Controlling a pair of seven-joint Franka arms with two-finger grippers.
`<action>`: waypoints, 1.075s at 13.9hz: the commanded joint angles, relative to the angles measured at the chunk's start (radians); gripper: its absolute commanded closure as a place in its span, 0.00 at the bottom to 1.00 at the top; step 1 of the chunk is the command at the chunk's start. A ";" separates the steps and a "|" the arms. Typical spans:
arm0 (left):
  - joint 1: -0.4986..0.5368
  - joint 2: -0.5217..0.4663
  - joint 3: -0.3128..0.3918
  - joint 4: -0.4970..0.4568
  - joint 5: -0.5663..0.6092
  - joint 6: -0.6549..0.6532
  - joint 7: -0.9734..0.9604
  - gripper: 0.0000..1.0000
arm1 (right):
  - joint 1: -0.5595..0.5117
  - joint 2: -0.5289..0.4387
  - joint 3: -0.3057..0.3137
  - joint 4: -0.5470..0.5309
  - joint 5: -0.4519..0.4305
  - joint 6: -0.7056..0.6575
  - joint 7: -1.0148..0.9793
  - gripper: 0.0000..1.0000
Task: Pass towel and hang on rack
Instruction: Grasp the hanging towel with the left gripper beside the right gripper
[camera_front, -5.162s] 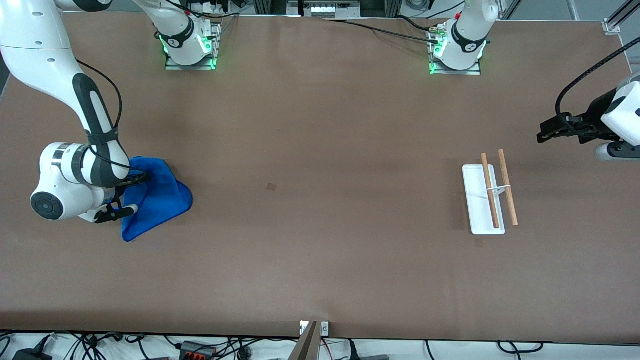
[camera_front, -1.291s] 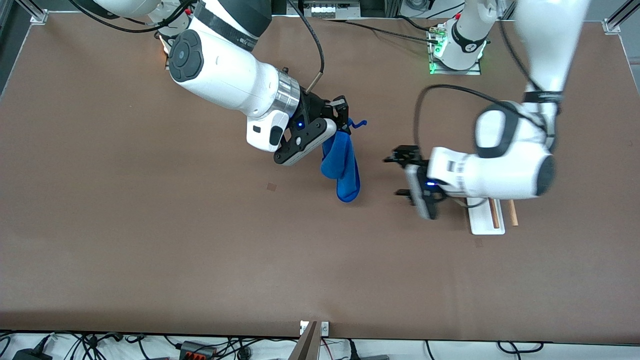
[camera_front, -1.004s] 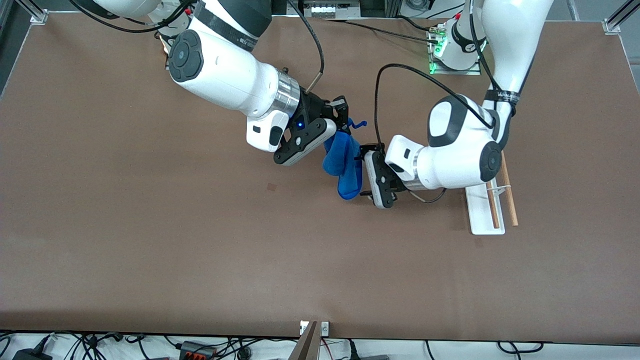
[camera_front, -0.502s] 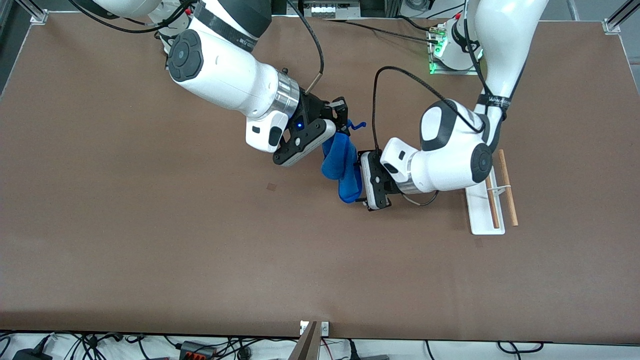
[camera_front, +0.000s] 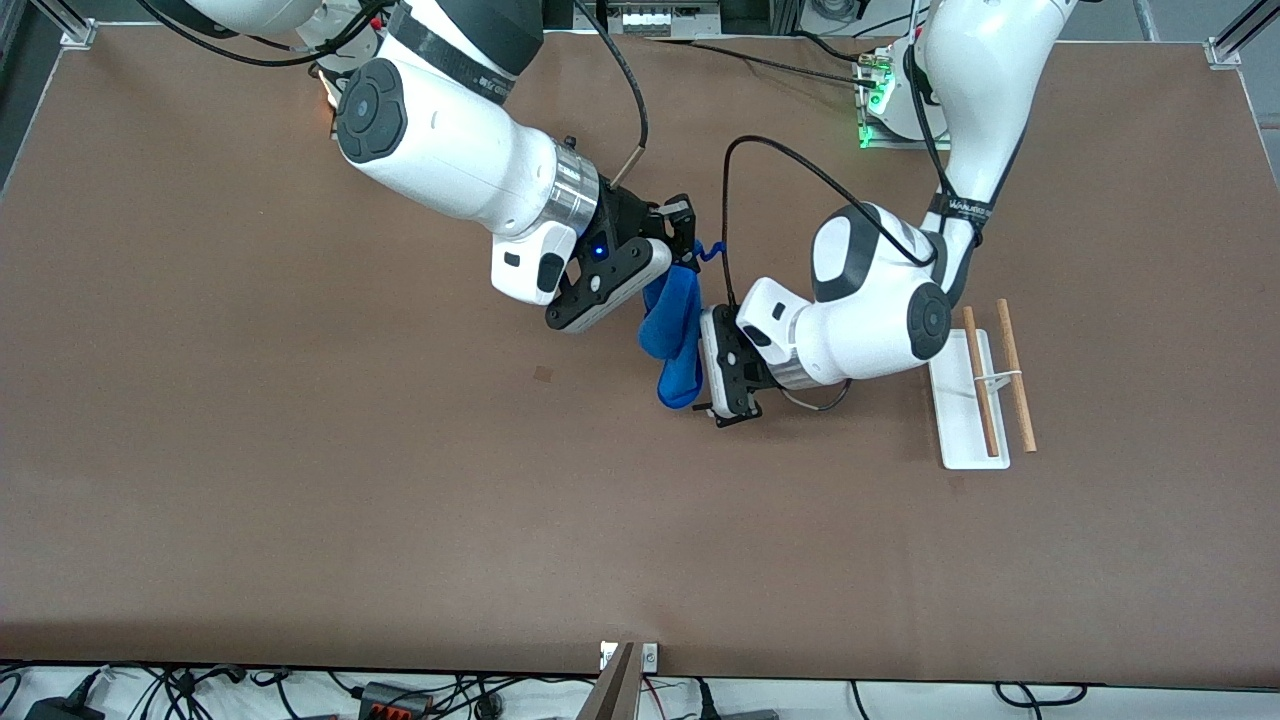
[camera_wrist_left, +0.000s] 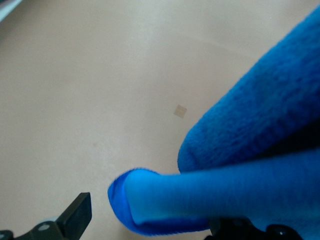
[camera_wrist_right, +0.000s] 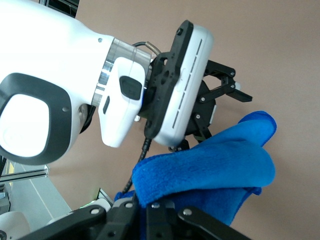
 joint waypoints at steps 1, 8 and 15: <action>-0.005 0.020 0.004 0.012 -0.022 0.026 0.067 0.00 | -0.003 -0.005 0.005 -0.011 -0.013 0.014 0.002 1.00; -0.014 0.018 0.004 0.021 -0.013 0.026 0.113 0.53 | -0.004 -0.005 0.005 -0.011 -0.013 0.014 0.002 1.00; -0.018 0.020 0.002 0.047 -0.024 0.026 0.096 0.99 | -0.004 -0.005 0.005 -0.013 -0.007 0.013 0.009 1.00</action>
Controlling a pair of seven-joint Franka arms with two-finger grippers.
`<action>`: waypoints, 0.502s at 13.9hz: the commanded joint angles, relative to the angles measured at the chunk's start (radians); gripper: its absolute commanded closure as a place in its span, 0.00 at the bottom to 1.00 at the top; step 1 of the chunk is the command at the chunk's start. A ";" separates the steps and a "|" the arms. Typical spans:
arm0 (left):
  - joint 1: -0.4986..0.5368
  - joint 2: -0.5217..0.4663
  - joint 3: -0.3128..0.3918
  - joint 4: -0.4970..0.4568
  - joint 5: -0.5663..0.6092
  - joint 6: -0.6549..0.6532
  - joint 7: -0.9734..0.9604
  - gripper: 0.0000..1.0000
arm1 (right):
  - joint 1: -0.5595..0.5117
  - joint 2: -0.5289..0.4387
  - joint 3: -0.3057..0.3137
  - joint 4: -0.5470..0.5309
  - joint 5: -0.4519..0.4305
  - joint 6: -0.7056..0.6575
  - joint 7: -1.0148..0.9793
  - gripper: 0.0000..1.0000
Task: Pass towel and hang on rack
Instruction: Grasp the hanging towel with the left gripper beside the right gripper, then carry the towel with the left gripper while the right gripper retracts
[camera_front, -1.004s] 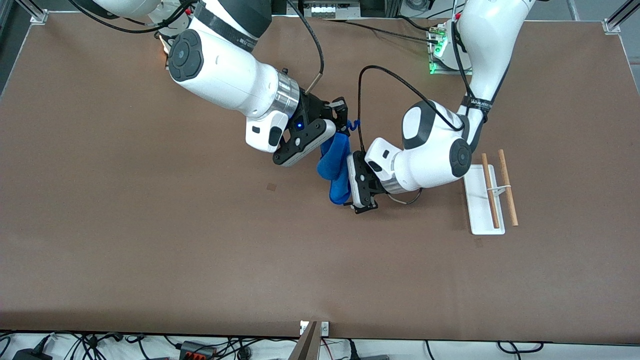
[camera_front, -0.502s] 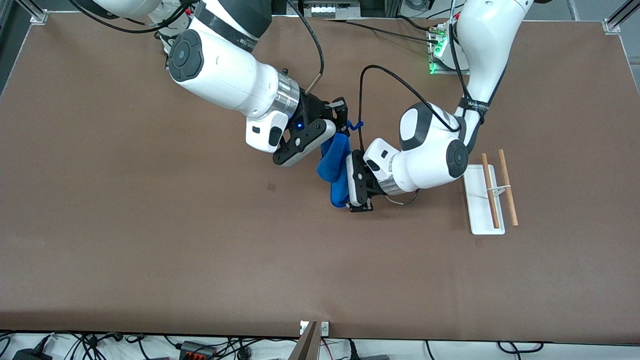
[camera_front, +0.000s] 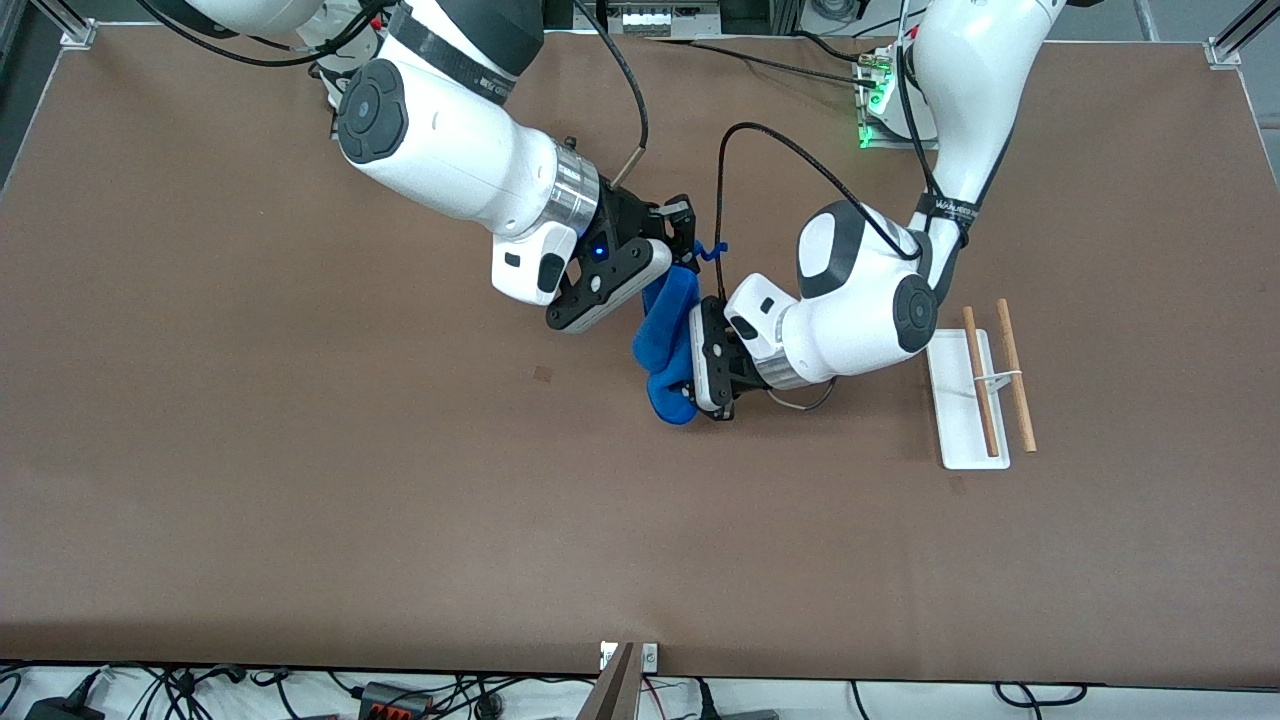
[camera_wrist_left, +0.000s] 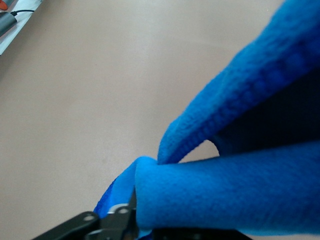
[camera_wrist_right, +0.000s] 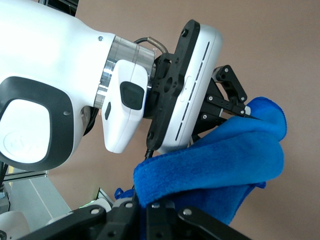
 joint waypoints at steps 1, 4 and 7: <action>-0.007 0.005 0.004 0.019 -0.024 0.004 -0.006 0.99 | -0.004 -0.005 0.005 -0.011 -0.005 0.013 0.011 0.97; 0.007 -0.004 0.016 0.018 -0.010 -0.016 -0.036 0.99 | -0.007 -0.005 0.005 -0.012 -0.008 0.011 0.000 0.00; 0.080 -0.051 0.061 0.025 0.081 -0.137 -0.029 0.99 | -0.013 -0.007 0.005 -0.017 -0.014 -0.004 0.005 0.00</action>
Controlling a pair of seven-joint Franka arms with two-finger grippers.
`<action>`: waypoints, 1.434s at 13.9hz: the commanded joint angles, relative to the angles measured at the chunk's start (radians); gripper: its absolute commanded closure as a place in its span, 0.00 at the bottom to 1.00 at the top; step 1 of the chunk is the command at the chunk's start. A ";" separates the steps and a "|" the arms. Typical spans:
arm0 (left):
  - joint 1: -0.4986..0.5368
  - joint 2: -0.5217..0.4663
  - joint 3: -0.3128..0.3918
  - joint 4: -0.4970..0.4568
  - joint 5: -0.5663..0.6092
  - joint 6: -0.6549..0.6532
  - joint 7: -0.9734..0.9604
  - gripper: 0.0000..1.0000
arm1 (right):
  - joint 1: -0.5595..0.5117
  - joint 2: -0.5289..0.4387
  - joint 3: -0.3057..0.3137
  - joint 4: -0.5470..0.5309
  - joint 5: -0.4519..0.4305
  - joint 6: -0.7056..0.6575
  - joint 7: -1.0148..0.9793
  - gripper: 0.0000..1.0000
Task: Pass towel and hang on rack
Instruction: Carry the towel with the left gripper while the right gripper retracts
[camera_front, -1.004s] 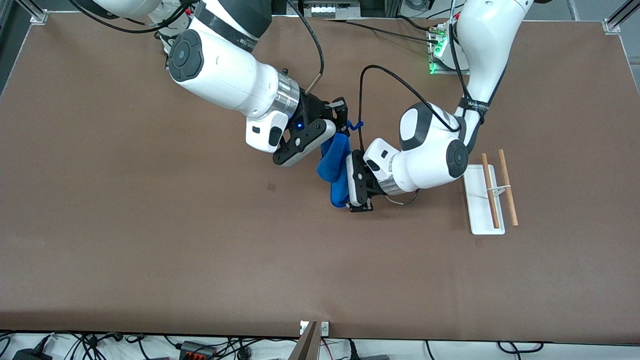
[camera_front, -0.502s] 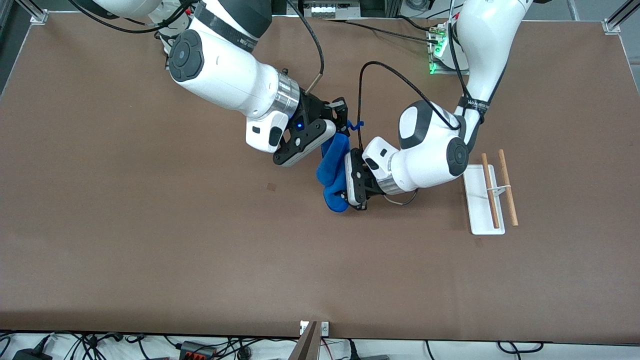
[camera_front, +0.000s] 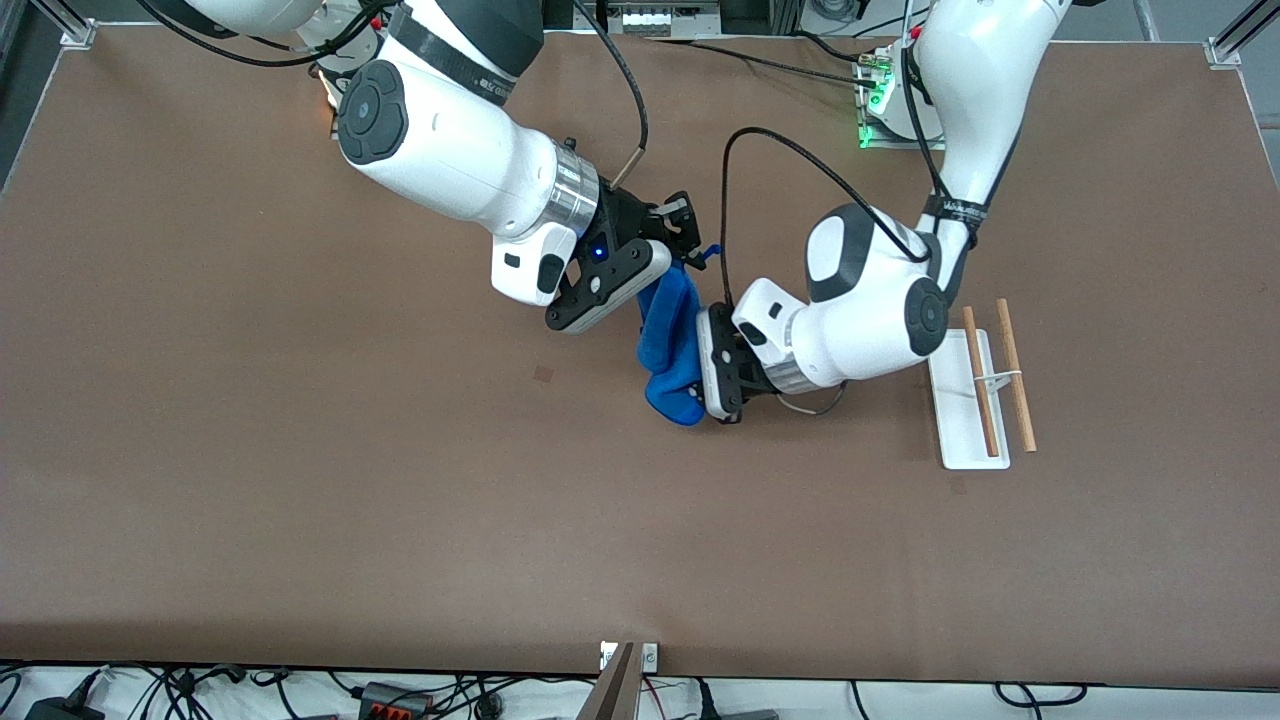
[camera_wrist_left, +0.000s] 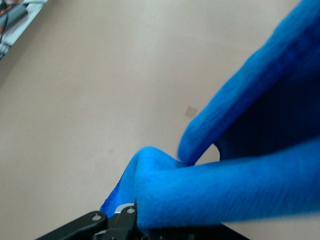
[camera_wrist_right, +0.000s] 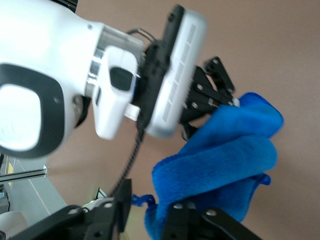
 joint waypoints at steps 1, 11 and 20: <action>0.086 -0.064 0.020 0.014 0.121 -0.111 -0.006 0.99 | -0.015 -0.007 -0.001 -0.026 -0.015 -0.004 0.005 0.00; 0.325 -0.131 0.091 0.044 0.374 -0.454 -0.168 0.99 | -0.162 -0.016 -0.189 -0.071 -0.323 -0.269 -0.006 0.00; 0.356 -0.132 0.140 0.069 0.460 -0.636 -0.788 0.99 | -0.429 -0.028 -0.182 -0.068 -0.374 -0.342 -0.009 0.00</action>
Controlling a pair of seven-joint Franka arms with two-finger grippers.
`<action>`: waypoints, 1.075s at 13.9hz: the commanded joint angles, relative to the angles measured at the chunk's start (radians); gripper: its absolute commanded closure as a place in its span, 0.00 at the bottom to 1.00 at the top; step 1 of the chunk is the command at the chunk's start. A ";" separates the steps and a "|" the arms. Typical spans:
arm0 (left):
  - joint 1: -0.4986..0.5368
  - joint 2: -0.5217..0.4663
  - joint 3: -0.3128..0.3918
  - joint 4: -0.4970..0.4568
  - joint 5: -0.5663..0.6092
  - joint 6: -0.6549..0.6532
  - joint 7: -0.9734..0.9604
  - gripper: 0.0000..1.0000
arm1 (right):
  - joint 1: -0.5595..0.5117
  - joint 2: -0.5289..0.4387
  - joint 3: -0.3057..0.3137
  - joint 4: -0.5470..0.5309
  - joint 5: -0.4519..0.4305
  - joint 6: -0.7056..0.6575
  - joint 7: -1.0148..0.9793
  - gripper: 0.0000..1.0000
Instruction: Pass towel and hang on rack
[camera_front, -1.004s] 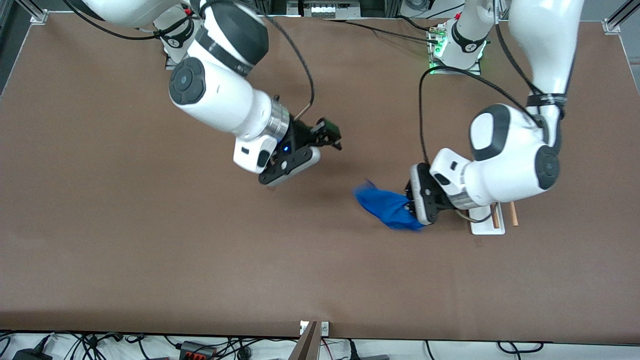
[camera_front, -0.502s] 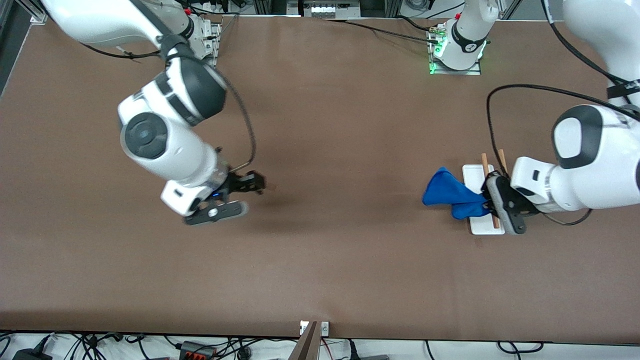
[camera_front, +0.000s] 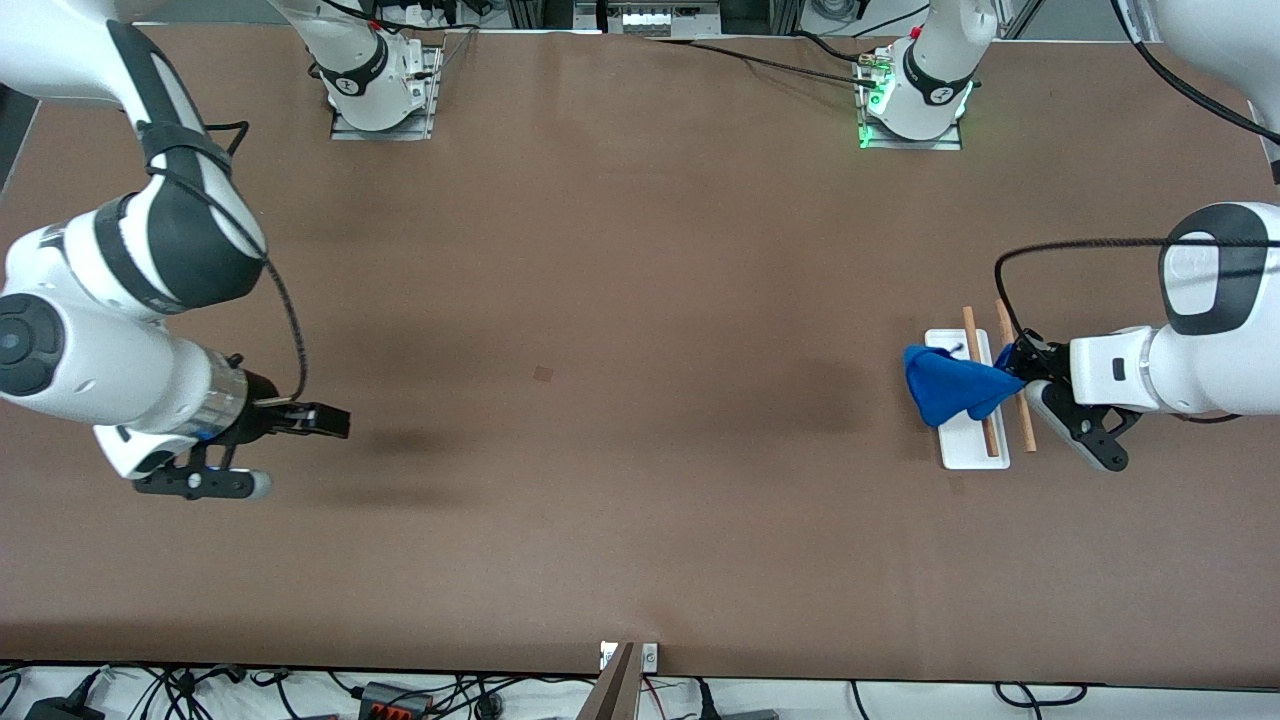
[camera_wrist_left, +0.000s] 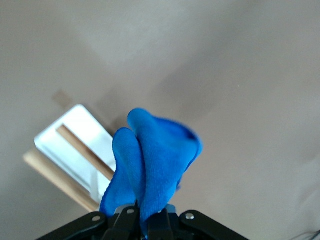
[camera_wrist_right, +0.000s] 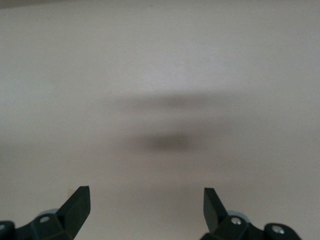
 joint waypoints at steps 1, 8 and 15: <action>0.001 0.005 -0.001 0.012 0.024 -0.038 -0.176 0.99 | -0.031 -0.046 0.020 -0.015 -0.018 -0.028 0.011 0.00; 0.045 0.054 -0.002 0.004 0.130 0.027 -0.134 0.99 | -0.082 -0.132 -0.027 -0.018 -0.012 -0.039 -0.049 0.00; 0.086 0.066 -0.004 -0.073 0.124 0.126 -0.031 0.99 | 0.256 -0.293 -0.675 -0.095 0.312 -0.062 -0.346 0.00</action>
